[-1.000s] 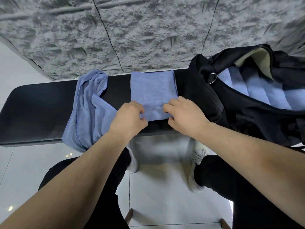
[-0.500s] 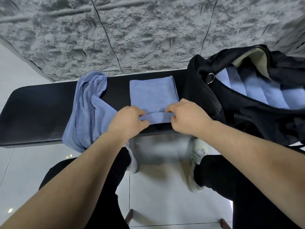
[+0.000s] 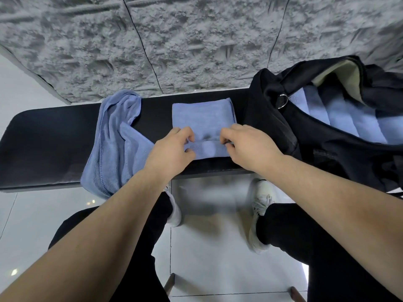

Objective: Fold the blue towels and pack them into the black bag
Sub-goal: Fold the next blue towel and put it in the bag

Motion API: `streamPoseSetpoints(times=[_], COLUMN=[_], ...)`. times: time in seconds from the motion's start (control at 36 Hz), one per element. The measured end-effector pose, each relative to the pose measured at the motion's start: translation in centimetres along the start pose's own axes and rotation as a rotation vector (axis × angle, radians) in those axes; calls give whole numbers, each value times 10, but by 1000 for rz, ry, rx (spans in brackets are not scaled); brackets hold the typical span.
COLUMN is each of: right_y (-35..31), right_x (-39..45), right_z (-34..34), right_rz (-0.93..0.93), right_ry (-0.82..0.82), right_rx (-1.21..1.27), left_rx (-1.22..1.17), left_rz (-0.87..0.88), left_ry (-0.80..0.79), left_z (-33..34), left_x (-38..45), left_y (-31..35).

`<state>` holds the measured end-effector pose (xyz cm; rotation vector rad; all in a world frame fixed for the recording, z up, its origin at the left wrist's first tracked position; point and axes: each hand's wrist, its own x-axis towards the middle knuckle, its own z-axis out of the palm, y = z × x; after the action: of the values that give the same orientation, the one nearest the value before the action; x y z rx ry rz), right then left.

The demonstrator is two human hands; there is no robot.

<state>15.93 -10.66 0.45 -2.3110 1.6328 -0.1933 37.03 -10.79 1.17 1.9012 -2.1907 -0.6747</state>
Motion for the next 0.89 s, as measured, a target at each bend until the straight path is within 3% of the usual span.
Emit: streamPoseSetpoints(times=[0.25,0.5,0.64,0.89], right_y=[-2,-4,-4,-2], right_x=[1,-6,-5,0], right_z=[2,7,10,10], right_rz=[-52,-97,-132,-67], right_ry=[51,183,154,65], right_rx=[-103,-207,-285,-207], left_rx=[150,210,263,389], left_rz=[67,74,58,68], left_ry=[104,102,102,35], left_z=[5,8,8,5], left_x=[1,0,0,-5], left_y=[0,3,8,5])
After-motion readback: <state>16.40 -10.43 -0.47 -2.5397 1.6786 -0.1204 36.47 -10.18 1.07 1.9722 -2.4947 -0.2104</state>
